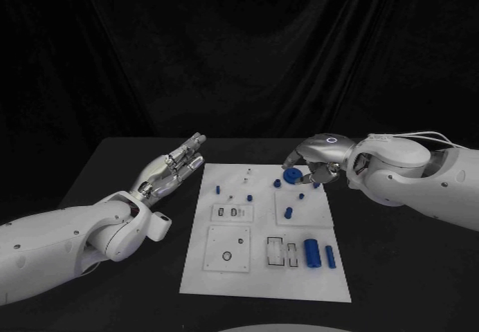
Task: Assemble the parts on the task board
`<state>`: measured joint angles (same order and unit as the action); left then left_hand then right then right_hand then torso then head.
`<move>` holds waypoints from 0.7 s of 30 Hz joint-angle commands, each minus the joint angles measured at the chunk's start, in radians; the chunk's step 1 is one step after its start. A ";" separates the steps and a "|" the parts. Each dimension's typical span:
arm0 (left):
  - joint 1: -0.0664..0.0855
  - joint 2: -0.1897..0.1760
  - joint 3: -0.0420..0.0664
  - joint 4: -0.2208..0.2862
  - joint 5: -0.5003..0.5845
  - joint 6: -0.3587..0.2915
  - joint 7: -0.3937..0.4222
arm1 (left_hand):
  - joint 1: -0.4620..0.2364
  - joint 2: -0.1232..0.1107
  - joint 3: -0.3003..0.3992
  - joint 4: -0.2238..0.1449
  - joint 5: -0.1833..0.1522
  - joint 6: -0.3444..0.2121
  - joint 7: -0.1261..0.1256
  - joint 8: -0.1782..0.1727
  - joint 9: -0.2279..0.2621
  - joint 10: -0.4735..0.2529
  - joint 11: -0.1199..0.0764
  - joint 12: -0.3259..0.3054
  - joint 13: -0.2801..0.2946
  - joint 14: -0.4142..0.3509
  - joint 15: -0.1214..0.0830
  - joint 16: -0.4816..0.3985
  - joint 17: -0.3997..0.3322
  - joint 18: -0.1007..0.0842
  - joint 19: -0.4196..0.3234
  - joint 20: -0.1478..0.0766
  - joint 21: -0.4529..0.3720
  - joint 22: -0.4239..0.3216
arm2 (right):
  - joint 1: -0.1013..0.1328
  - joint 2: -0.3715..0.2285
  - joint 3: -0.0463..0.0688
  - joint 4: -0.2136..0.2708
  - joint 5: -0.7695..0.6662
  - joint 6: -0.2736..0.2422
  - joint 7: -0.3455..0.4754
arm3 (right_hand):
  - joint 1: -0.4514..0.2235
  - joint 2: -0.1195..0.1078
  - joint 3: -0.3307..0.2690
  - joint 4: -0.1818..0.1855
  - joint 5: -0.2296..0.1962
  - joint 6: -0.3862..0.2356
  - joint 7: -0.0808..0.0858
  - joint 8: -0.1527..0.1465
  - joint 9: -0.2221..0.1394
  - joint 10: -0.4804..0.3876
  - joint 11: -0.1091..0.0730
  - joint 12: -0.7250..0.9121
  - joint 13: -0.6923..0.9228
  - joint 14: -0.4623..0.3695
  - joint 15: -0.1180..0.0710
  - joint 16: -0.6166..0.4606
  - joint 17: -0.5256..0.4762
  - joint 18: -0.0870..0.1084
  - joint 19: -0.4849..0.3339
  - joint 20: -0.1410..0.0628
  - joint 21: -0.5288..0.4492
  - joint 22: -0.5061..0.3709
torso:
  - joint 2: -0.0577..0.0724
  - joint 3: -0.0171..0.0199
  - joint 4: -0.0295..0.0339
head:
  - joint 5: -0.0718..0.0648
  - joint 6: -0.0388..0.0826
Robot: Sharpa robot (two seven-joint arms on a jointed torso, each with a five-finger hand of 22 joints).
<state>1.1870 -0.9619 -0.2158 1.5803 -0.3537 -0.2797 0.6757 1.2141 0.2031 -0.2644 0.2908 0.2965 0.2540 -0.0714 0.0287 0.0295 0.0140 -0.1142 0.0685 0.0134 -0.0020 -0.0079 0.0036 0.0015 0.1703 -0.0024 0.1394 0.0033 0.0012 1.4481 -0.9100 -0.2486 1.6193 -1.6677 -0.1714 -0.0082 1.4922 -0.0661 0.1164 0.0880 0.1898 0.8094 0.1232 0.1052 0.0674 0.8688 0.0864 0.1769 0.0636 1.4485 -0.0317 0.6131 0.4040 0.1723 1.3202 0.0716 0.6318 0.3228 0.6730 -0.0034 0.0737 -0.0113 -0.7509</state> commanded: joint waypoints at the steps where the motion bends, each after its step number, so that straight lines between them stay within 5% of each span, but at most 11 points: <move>1: 0.003 0.002 0.001 0.002 -0.013 0.002 0.088 | 0.017 0.004 0.005 -0.003 0.016 0.000 0.007 0.002 0.001 0.001 0.010 -0.003 0.001 0.002 0.010 -0.004 -0.001 0.007 0.002 0.009 -0.003 -0.001 | 0.001 0.006 0.001 -0.005 -0.071 0.046 -0.059 | -0.001 -0.002 0.014 -0.006 0.012 0.007 -0.002 -0.010 -0.001 0.016 0.000 -0.010 0.002 -0.007 -0.001 0.021 0.020 0.008 -0.012 -0.002 0.023 0.022 | 0.020 -0.0044 0.0060 | 0.001 0.002; 9: 0.004 -0.009 0.001 0.023 -0.013 0.005 0.080 | 0.030 0.008 0.008 -0.002 0.036 -0.001 0.010 0.002 0.001 0.000 0.014 -0.006 0.000 0.002 0.016 -0.004 -0.001 0.008 0.002 0.013 -0.003 -0.001 | 0.001 0.032 0.001 -0.030 -0.075 0.064 -0.060 | -0.018 0.000 0.029 -0.006 -0.014 0.014 -0.009 -0.021 0.000 0.046 0.001 -0.026 0.002 -0.008 -0.001 0.059 0.057 0.008 -0.030 -0.001 0.073 0.073 | 0.039 -0.0116 0.0148 | -0.013 0.008; 13: 0.004 -0.014 0.001 0.038 -0.013 0.007 0.076 | 0.034 0.009 0.009 -0.003 0.043 0.000 0.012 0.002 0.001 0.000 0.016 -0.005 0.000 0.002 0.018 -0.004 -0.001 0.008 0.002 0.014 -0.003 -0.001 | 0.001 0.041 0.001 -0.041 -0.075 0.066 -0.059 | -0.027 0.003 0.034 -0.002 -0.034 0.020 -0.017 -0.025 0.001 0.075 0.002 -0.027 0.003 -0.003 -0.001 0.077 0.073 0.007 -0.035 0.000 0.104 0.108 | 0.046 -0.0132 0.0223 | -0.020 0.014; 15: 0.004 -0.016 0.001 0.042 -0.013 0.008 0.074 | 0.034 0.009 0.009 -0.003 0.043 0.000 0.012 0.002 0.001 0.000 0.016 -0.005 0.000 0.002 0.018 -0.004 -0.001 0.008 0.002 0.014 -0.003 -0.001 | 0.000 0.049 0.001 -0.050 -0.075 0.063 -0.058 | -0.030 0.004 0.036 0.000 -0.037 0.020 -0.021 -0.027 0.000 0.087 0.003 -0.029 0.003 -0.001 0.000 0.083 0.079 0.004 -0.034 0.000 0.123 0.131 | 0.052 -0.0140 0.0315 | -0.029 0.021; 21: 0.004 -0.016 0.001 0.039 -0.013 0.010 0.072 | 0.040 0.011 0.011 -0.004 0.052 0.003 0.015 0.002 0.002 0.000 0.018 -0.006 0.000 0.002 0.020 -0.004 -0.001 0.008 0.002 0.016 -0.003 -0.001 | -0.001 0.066 0.001 -0.069 -0.075 0.054 -0.057 | -0.033 0.012 0.042 0.003 -0.045 0.021 -0.033 -0.030 0.000 0.096 0.005 -0.035 0.002 -0.002 0.002 0.088 0.085 0.003 -0.037 0.002 0.140 0.153 | 0.058 -0.0149 0.0394 | -0.040 0.030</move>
<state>1.1879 -0.9792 -0.2156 1.6184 -0.3628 -0.2776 0.6762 1.2452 0.2138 -0.2589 0.2853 0.3447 0.2543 -0.0634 0.0287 0.0294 0.0143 -0.1013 0.0685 0.0132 0.0005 0.0040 0.0036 0.0009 0.1704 0.0013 0.1502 0.0033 0.0014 1.4480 -0.8467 -0.2485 1.5557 -1.7291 -0.1207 -0.0449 1.4667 -0.0590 0.1520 0.0909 0.1479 0.8314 0.0976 0.0789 0.0672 0.9579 0.0894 0.1456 0.0654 1.4451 -0.0354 0.6948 0.4876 0.1723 1.2876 0.0722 0.7659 0.4737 0.7252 -0.0172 0.1061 -0.0476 -0.7238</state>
